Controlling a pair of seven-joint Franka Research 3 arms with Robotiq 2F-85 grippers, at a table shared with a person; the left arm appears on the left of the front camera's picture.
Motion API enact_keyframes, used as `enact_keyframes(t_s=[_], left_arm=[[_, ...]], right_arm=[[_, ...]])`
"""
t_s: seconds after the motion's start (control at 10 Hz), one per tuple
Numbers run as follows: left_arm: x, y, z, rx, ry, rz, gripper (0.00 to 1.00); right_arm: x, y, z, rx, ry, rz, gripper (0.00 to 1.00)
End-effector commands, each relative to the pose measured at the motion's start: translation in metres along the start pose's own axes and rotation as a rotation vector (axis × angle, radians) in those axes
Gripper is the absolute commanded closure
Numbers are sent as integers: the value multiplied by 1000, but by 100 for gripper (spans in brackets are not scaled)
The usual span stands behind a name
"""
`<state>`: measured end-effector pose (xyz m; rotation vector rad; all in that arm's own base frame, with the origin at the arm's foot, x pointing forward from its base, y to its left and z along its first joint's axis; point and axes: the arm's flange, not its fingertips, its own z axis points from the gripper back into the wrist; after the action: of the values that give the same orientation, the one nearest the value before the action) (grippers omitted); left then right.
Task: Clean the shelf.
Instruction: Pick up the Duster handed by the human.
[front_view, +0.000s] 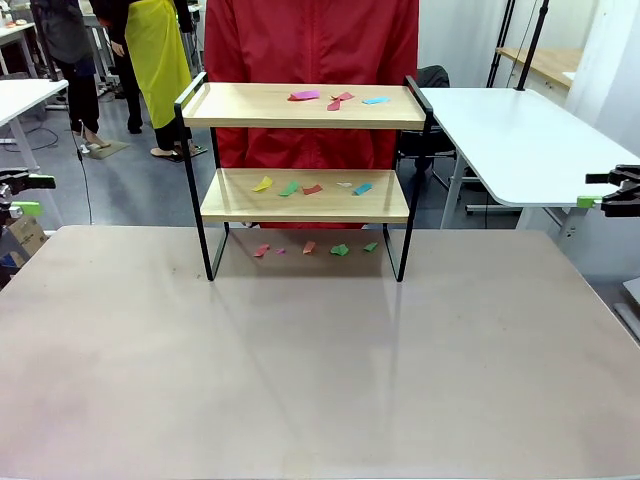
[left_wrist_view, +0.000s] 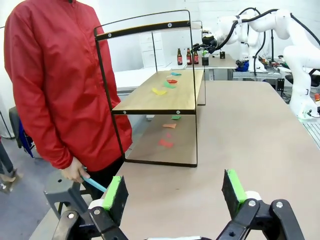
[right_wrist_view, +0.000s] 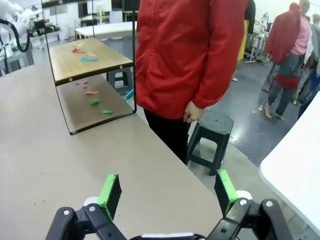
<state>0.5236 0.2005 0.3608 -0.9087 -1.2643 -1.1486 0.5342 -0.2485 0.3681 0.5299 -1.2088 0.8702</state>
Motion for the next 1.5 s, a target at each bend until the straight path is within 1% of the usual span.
enact_keyframes(t_s=[0.0,0.3,0.7,0.8,1.1,1.4], left_arm=[[0,2,2,-17,-25,-18,0],[1,3,3,-5,-29,-22,0],[10,0,10,11,-68,-31,0],[14,-2,11,10,-84,-30,0],[32,-9,13,18,-88,-45,0],[39,-12,18,30,-104,-57,0]], right_arm=[[2,-9,-4,-15,16,-20,0],[4,-10,-2,-31,8,-24,0],[7,-9,2,-48,-6,-26,0],[9,-8,4,-52,-15,-26,0],[20,-4,10,-61,-28,-15,0],[30,-1,16,-66,-39,-8,0]])
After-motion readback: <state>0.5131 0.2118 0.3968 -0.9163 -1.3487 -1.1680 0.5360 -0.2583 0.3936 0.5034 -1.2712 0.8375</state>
